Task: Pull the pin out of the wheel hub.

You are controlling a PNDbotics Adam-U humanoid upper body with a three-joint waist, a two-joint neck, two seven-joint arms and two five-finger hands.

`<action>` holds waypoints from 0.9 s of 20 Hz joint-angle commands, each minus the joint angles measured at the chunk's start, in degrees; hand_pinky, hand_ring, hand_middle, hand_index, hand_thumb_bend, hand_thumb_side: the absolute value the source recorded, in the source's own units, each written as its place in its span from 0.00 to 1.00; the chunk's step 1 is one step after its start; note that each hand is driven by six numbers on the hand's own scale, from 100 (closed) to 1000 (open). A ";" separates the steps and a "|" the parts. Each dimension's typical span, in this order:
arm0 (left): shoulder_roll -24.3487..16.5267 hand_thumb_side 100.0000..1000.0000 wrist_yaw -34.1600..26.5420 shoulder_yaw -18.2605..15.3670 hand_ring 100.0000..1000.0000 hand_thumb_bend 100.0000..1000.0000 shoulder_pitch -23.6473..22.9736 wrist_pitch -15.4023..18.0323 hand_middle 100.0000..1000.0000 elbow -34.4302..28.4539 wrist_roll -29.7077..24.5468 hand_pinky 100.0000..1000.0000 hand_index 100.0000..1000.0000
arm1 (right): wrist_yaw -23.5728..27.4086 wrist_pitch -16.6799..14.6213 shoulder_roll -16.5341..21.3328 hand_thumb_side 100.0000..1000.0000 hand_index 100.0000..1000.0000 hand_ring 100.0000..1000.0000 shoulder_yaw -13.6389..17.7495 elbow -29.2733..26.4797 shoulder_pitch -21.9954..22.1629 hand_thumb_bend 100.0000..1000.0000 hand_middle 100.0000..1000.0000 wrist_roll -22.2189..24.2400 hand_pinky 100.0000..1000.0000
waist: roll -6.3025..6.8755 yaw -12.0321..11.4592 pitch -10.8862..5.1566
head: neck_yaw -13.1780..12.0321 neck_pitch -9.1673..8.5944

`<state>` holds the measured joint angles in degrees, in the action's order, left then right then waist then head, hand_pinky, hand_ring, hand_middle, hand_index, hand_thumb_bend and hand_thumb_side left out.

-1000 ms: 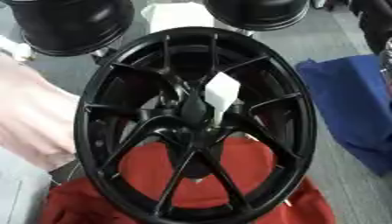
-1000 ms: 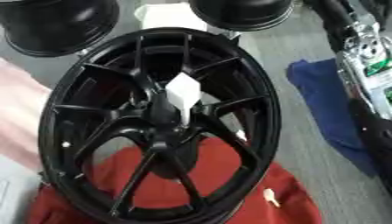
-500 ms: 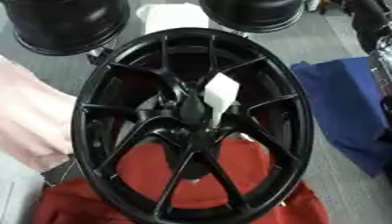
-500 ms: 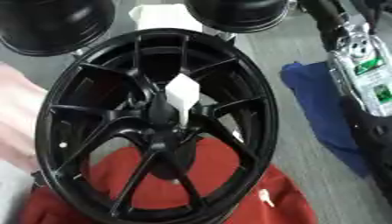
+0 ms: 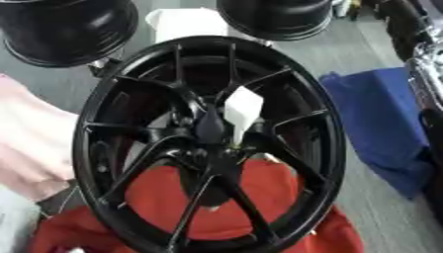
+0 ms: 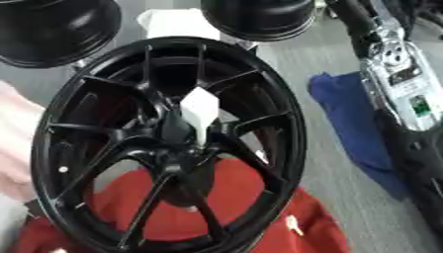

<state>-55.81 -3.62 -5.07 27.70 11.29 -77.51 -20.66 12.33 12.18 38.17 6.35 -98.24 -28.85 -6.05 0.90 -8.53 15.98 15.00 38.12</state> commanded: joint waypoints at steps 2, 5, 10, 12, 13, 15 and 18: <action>0.02 0.58 -3.09 -2.48 0.63 0.58 -0.38 -1.57 0.57 -4.63 8.24 0.66 0.65 | 0.29 0.01 1.64 0.61 0.64 0.81 0.45 -1.06 -1.14 0.00 0.65 0.01 0.95 | 0.11 -0.16 -1.29 | 0.46 -0.11; 5.29 0.56 -8.11 -3.55 0.62 0.57 0.14 -4.77 0.56 -7.22 16.81 0.65 0.63 | 0.27 0.08 1.38 0.61 0.64 0.81 0.60 -1.09 -1.00 0.00 0.65 -0.13 0.95 | 0.31 -0.47 -1.39 | 0.66 0.32; 16.96 0.53 -8.77 -5.98 0.62 0.57 -3.05 -8.06 0.56 -16.59 31.24 0.65 0.63 | -0.14 0.08 0.31 0.60 0.64 0.81 0.98 -1.28 -1.47 0.00 0.65 -0.39 0.95 | -0.10 -0.18 -1.05 | 0.84 0.19; 21.40 0.53 -8.36 -7.01 0.63 0.58 -5.69 -8.40 0.57 -21.62 35.45 0.65 0.64 | -0.09 0.02 0.27 0.60 0.64 0.81 1.10 -1.45 -1.59 0.00 0.65 -0.52 0.95 | -0.25 -0.24 -0.74 | 0.03 -0.12; 23.28 0.53 -8.12 -7.35 0.63 0.58 -6.94 -8.56 0.57 -23.98 37.26 0.65 0.65 | -0.05 -0.03 0.25 0.60 0.64 0.81 1.15 -1.52 -1.64 0.00 0.65 -0.60 0.95 | -0.29 -0.30 -0.60 | -0.42 -0.19; 26.40 0.53 -7.39 -7.88 0.64 0.59 -9.01 -8.96 0.58 -27.95 40.48 0.65 0.65 | 0.10 -0.22 0.07 0.60 0.64 0.81 1.22 -1.70 -1.78 0.00 0.65 -0.75 0.95 | -0.31 -0.51 -0.42 | -1.38 -0.07; 29.59 0.54 -5.99 -7.79 0.64 0.60 -11.43 -9.64 0.58 -32.00 43.51 0.65 0.65 | 0.13 -0.48 -0.38 0.60 0.65 0.81 1.14 -1.89 -2.00 0.00 0.65 -0.85 0.95 | -0.18 -0.75 -0.50 | -2.50 0.43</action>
<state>-26.29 -10.35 -12.00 16.08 1.84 -106.80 21.36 12.32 11.92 36.80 6.75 -98.80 -29.87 -6.73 0.62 -9.24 16.35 13.03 38.69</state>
